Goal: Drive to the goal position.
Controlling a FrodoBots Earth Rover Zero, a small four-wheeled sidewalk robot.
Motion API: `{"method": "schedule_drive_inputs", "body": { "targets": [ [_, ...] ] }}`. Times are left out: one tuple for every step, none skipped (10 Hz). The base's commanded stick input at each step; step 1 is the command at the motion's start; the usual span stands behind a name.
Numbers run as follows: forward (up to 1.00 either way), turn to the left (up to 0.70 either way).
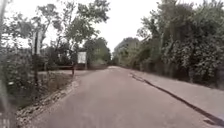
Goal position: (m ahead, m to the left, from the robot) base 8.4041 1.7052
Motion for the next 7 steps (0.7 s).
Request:
{"method": "schedule_drive_inputs", "body": {
  "targets": [
    [0.70,0.07],
    [0.70,0.04],
    [0.70,0.13],
    [0.70,0.22],
    [0.70,0.23],
    [0.70,0.23],
    [0.70,0.23]
  ]
}}
